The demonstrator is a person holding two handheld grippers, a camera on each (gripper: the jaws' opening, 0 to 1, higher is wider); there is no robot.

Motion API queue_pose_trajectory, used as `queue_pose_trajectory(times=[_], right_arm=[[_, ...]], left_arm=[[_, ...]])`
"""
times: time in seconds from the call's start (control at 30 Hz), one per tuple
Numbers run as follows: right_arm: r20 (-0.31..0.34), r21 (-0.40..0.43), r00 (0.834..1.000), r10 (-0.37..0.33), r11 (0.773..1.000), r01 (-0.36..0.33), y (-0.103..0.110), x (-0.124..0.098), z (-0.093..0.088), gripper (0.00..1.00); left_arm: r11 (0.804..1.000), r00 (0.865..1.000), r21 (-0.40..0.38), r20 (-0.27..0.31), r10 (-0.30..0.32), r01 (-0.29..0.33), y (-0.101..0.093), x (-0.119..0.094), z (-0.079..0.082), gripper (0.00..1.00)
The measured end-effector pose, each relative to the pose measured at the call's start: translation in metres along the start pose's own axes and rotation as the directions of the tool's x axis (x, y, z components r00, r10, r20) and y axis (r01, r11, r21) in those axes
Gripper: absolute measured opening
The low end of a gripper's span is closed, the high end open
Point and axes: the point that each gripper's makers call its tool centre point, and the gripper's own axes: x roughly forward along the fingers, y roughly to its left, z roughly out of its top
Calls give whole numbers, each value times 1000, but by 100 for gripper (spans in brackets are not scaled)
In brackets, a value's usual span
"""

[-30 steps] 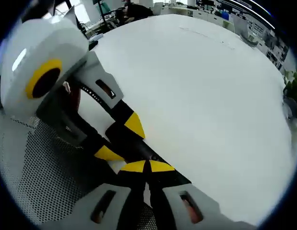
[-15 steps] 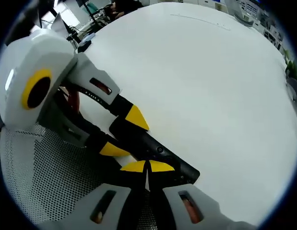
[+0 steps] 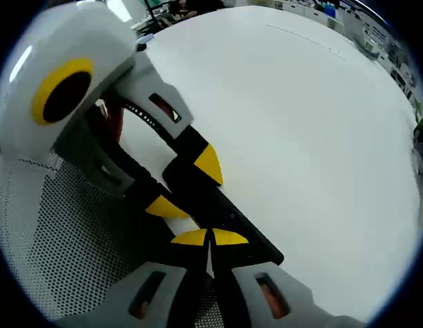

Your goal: Press the specified remote control buttons in sequence, fully releasing each button before pressing the next.

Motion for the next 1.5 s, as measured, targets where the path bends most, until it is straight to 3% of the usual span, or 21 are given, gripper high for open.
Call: queue_pose_trajectory(times=[0.17, 0.67, 0.9, 1.17, 1.5], right_arm=[[0, 2, 1000, 7, 1000, -7, -2, 0, 0, 0], [-25, 113, 999, 25, 993, -22, -2, -2, -3, 0], [60, 123, 998, 11, 992, -18, -5, -8, 13, 0], [113, 100, 994, -1, 995, -11, -6, -3, 27, 0], [102, 76, 995, -9, 997, 1, -6, 3, 28, 0]], left_arm=[[1000, 1000, -8, 4, 1, 0, 0, 0, 0, 25], [1000, 1000, 12, -7, 3, -3, 0, -1, 0, 25], [1000, 1000, -2, -28, 11, -12, 2, -3, -3, 25], [1000, 999, -16, -44, 16, -16, 4, -8, -9, 25], [1000, 999, -26, -34, 14, -15, 4, -6, -8, 24]])
